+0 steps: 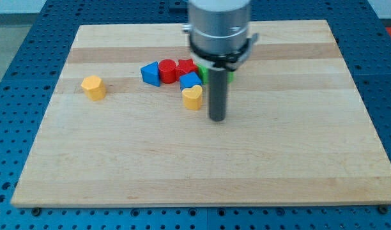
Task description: Move the yellow heart towards the yellow hexagon
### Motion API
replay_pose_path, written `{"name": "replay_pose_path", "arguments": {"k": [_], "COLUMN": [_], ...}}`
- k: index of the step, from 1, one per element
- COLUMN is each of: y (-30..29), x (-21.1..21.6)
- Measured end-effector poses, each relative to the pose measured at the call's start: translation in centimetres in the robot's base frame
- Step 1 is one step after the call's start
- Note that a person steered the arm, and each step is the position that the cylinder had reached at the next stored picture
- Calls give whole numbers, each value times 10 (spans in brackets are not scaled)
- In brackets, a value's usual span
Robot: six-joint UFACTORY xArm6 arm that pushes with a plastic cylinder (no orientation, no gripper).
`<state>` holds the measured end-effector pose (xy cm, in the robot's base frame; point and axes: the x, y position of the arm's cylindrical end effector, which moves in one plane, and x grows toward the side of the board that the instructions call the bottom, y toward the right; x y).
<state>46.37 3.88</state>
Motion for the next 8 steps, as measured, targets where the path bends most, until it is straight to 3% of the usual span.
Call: {"name": "replay_pose_path", "arguments": {"k": [2,8], "y": [2,-117], "x": [-28,-25]}}
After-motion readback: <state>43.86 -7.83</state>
